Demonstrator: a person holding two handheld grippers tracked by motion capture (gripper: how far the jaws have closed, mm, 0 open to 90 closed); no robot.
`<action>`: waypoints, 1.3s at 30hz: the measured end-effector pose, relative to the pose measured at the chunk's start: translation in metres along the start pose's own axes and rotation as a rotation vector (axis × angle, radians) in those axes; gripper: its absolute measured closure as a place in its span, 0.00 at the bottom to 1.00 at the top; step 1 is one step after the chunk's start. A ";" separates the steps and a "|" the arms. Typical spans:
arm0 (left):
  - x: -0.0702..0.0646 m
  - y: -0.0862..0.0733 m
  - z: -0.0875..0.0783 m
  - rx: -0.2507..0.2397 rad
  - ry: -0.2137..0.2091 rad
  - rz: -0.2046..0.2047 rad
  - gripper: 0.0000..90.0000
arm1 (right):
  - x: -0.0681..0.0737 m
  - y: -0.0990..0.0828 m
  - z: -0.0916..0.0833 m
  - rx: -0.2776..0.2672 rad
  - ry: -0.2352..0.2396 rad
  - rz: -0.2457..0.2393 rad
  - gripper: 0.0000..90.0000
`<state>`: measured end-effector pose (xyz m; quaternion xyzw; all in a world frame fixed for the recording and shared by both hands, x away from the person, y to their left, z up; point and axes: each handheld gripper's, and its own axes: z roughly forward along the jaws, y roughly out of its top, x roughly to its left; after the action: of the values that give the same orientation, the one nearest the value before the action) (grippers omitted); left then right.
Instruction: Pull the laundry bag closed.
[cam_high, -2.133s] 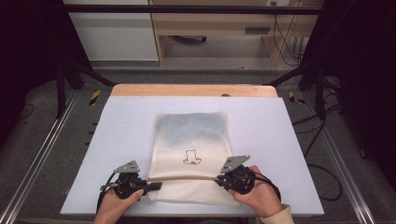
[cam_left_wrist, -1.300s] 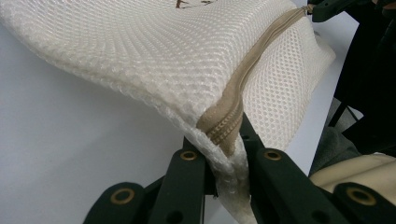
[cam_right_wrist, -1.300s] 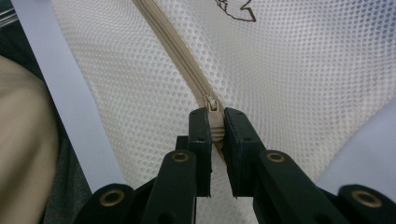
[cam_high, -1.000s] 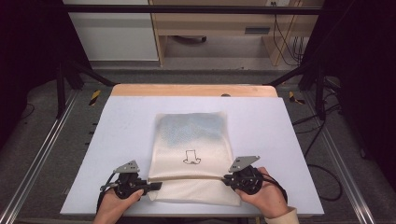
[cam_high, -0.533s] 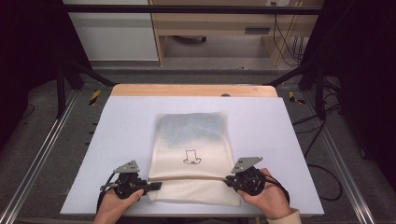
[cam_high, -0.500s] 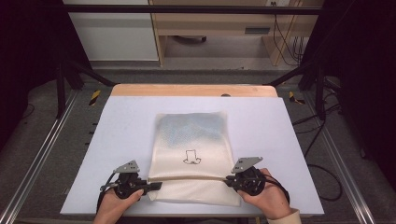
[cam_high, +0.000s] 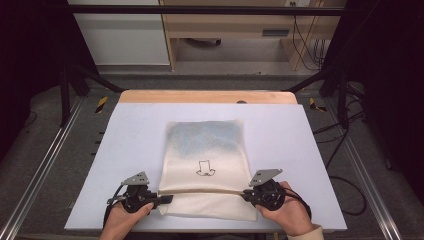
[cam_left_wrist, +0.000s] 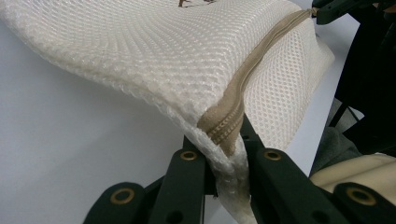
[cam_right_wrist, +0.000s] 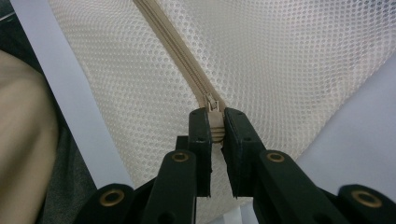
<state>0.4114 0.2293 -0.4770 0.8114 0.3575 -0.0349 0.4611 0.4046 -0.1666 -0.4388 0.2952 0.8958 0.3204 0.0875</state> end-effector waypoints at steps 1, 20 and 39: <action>0.000 0.000 0.000 0.000 0.000 0.000 0.94 | 0.000 0.000 0.000 0.001 0.000 0.002 0.91; 0.000 0.000 -0.001 -0.006 0.000 -0.003 0.94 | -0.004 -0.010 -0.001 0.012 -0.012 0.029 0.91; -0.001 0.003 -0.006 -0.012 0.028 0.005 0.87 | -0.009 -0.022 -0.003 0.042 -0.018 0.066 0.89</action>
<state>0.4105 0.2323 -0.4714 0.8098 0.3622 -0.0202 0.4611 0.4002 -0.1870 -0.4505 0.3294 0.8913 0.3016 0.0787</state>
